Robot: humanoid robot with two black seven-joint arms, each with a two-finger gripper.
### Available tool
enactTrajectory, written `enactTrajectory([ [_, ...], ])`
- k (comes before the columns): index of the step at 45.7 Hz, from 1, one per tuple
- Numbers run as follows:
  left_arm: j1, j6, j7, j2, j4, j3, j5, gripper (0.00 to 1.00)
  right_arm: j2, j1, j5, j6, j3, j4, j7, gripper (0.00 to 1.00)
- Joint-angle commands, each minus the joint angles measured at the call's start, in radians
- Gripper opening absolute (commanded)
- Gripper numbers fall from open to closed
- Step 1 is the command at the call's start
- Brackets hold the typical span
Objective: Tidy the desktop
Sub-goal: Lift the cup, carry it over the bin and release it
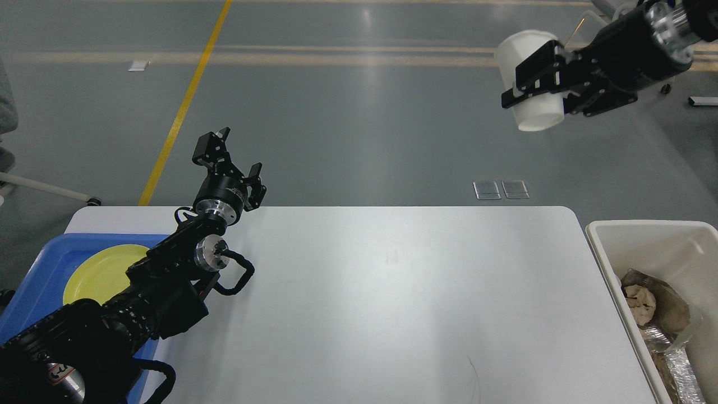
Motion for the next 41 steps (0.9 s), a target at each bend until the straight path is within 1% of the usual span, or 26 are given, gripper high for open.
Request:
enactTrajectory([
  [1,0.000,0.000,0.000,0.000,0.000,0.000,0.000,1.00,-0.030,0.060,0.011,0.000,-0.004,-0.002,-0.005,0.68],
  [11,0.000,0.000,0.000,0.000,0.000,0.000,0.000,1.00,-0.034,0.048,0.000,0.000,-0.035,-0.021,-0.012,0.67],
  [17,0.000,0.000,0.000,0.000,0.000,0.000,0.000,1.00,-0.025,-0.016,-0.014,0.000,-0.113,-0.089,-0.018,0.64],
  [22,0.000,0.000,0.000,0.000,0.000,0.000,0.000,1.00,-0.019,-0.134,-0.066,0.000,-0.144,-0.209,-0.016,0.62],
  [29,0.000,0.000,0.000,0.000,0.000,0.000,0.000,1.00,0.044,-0.364,-0.104,0.000,-0.150,-0.413,-0.015,0.62],
  [30,0.000,0.000,0.000,0.000,0.000,0.000,0.000,1.00,0.062,-0.427,-0.104,0.000,-0.150,-0.469,-0.015,0.63],
  [36,0.000,0.000,0.000,0.000,0.000,0.000,0.000,1.00,0.133,-0.599,-0.112,-0.151,-0.209,-0.606,-0.013,0.64],
  [41,0.000,0.000,0.000,0.000,0.000,0.000,0.000,1.00,0.151,-0.693,-0.112,-0.277,-0.300,-0.640,-0.013,0.65],
])
